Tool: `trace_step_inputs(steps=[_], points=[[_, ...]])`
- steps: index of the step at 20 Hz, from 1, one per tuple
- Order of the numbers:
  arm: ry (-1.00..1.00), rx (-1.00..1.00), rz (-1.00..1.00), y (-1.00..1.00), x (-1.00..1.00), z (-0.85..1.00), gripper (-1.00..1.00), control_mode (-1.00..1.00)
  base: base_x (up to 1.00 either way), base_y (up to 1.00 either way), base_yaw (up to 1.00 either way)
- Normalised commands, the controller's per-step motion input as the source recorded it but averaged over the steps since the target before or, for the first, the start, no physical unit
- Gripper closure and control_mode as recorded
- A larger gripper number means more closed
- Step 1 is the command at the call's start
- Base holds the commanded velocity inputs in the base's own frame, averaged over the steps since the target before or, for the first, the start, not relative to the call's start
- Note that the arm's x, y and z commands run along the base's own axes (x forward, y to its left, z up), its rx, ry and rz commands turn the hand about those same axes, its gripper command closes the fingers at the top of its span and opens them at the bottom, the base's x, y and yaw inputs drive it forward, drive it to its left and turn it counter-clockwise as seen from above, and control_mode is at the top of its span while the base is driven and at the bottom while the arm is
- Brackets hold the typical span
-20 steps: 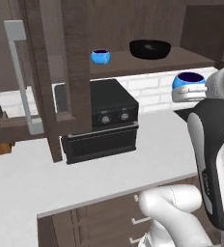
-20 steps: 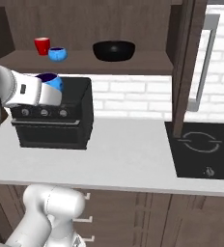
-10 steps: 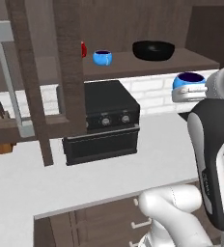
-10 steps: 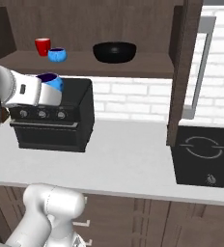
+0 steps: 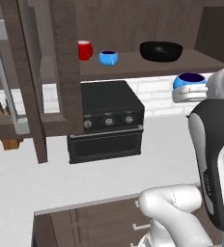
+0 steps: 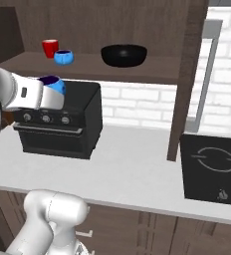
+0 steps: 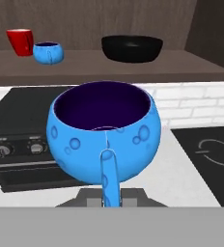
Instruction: Gather all objects into one cabinet and sort the glasses and bowls to opposite sides.
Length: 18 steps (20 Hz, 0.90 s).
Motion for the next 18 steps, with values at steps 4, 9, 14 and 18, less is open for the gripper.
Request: trace_step_inputs(steps=[4, 9, 14, 18], points=[[0.00, 0.00, 0.00, 0.00, 0.00, 0.00, 1.00, 1.00, 0.46, 0.00, 0.09], [0.00, 0.00, 0.00, 0.00, 0.00, 0.00, 1.00, 1.00, 0.36, 0.00, 0.02], [0.00, 0.00, 0.00, 0.00, 0.00, 0.00, 1.00, -1.00, 0.21, 0.00, 0.00], [0.00, 0.00, 0.29, 0.15, 0.15, 0.00, 1.00, -1.00, 0.00, 0.00, 0.00]])
